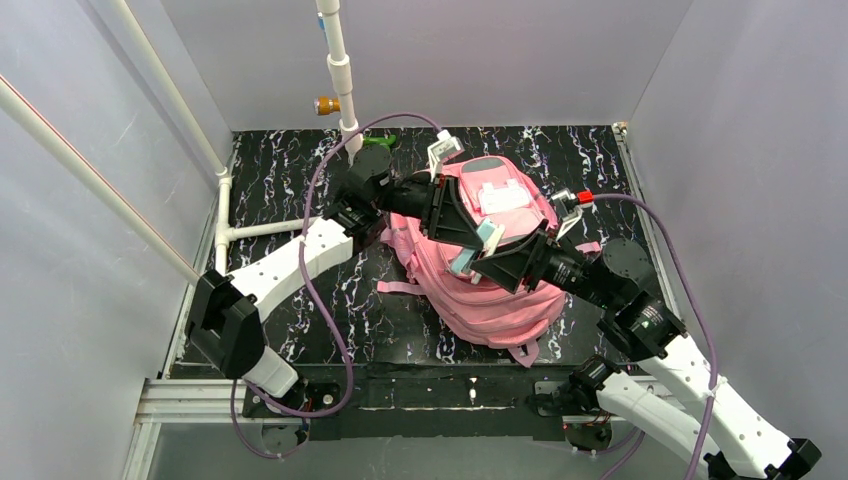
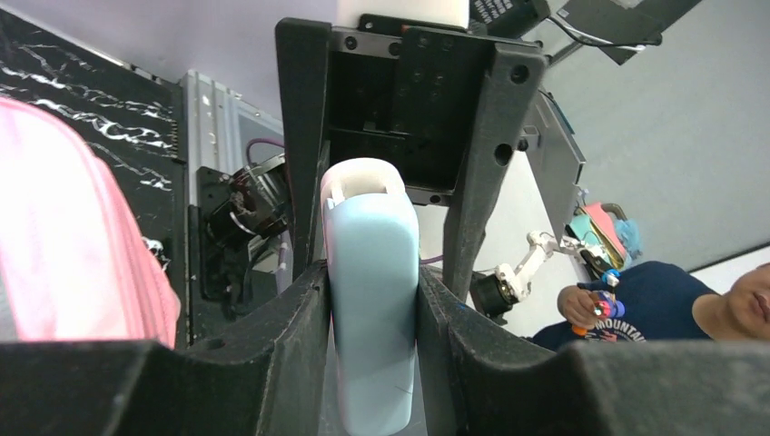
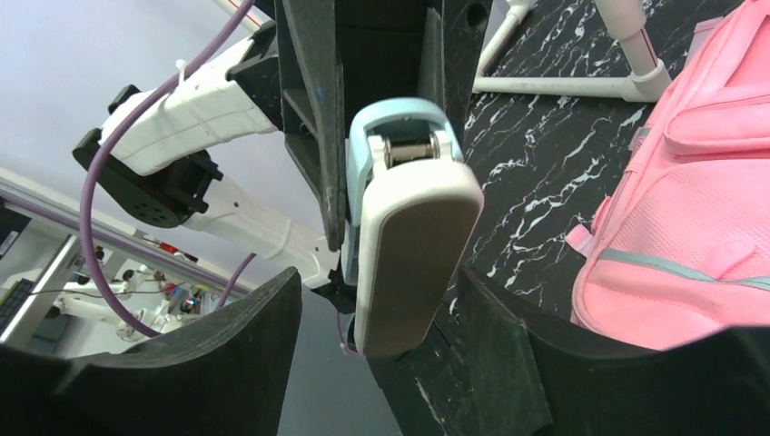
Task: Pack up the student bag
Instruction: Pick up the stationery from the center of the board, then place the stationery in the student bag.
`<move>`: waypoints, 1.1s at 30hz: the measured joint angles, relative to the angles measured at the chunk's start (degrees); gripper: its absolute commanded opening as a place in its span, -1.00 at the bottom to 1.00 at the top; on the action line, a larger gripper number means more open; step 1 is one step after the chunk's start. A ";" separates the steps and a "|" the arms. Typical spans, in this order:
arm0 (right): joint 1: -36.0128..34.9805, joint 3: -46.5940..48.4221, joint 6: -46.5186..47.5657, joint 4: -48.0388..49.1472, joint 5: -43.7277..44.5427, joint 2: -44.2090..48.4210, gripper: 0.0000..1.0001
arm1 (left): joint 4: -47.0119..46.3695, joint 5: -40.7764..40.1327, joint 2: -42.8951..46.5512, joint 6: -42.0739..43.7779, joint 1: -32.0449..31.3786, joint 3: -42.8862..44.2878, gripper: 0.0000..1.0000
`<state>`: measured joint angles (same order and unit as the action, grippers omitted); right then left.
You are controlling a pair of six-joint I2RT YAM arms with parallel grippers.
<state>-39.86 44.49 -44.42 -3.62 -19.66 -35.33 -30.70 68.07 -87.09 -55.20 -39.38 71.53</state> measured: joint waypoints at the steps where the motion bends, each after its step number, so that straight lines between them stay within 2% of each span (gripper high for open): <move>1: 0.00 -0.39 -0.33 0.87 0.02 0.37 0.24 | -0.46 0.35 -0.24 -0.42 -0.46 0.31 -1.00; 3: 0.00 -1.18 -1.01 2.14 0.15 1.03 0.06 | -1.07 0.50 -0.74 -0.90 -1.11 0.81 -1.00; 6: 0.00 -1.88 -1.84 2.19 0.87 1.68 -0.33 | -2.23 0.98 -1.70 -1.97 -1.70 1.38 -1.00; 9: 0.13 -2.40 -2.47 1.92 1.95 2.23 -0.82 | -2.84 1.31 -2.43 -2.25 -1.73 1.99 -1.00; 10: 0.15 -2.40 -2.69 1.64 2.43 2.51 -0.97 | -3.06 1.49 -2.78 -2.51 -1.75 2.38 -0.83; 11: 0.13 -2.43 -2.75 1.40 2.86 2.80 -0.97 | -3.28 1.46 -3.15 -2.58 -1.92 2.71 -0.64; 13: 0.13 -2.43 -2.86 0.52 3.52 3.52 -0.97 | -3.37 1.55 -3.76 -2.91 -2.23 3.37 -0.08; 14: 0.13 -2.38 -2.82 -0.20 4.02 3.85 -0.97 | -3.41 1.44 -4.00 -2.95 -2.38 3.48 0.09; 16: 0.11 -1.73 -2.08 -3.63 5.14 4.46 -0.97 | -3.48 0.85 -4.33 -3.04 -2.45 3.48 0.33; 20: 0.07 1.92 -0.90 -18.29 11.39 5.46 -0.97 | -2.34 -3.48 -3.87 -0.28 -0.79 3.04 0.42; 23: 0.07 5.77 -1.44 -29.73 18.01 5.70 -0.97 | 4.76 -9.81 -2.64 5.62 0.31 2.56 0.43; 30: 0.04 9.79 -10.10 -51.95 33.11 7.41 -0.97 | 32.11 -33.05 -1.49 24.22 -0.17 5.31 0.36; 32: -0.02 9.51 -12.76 -55.01 35.74 8.02 -0.97 | 37.35 -41.79 -1.29 31.65 -3.17 5.51 0.40; 33: -0.11 8.72 -14.14 -55.30 36.59 8.50 -0.97 | 40.54 -49.33 -1.07 39.01 -7.98 5.20 0.45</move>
<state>-39.97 53.21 -58.57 -58.92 16.93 -26.83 9.85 18.74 -88.16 -16.19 -47.35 76.73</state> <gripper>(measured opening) 0.416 0.683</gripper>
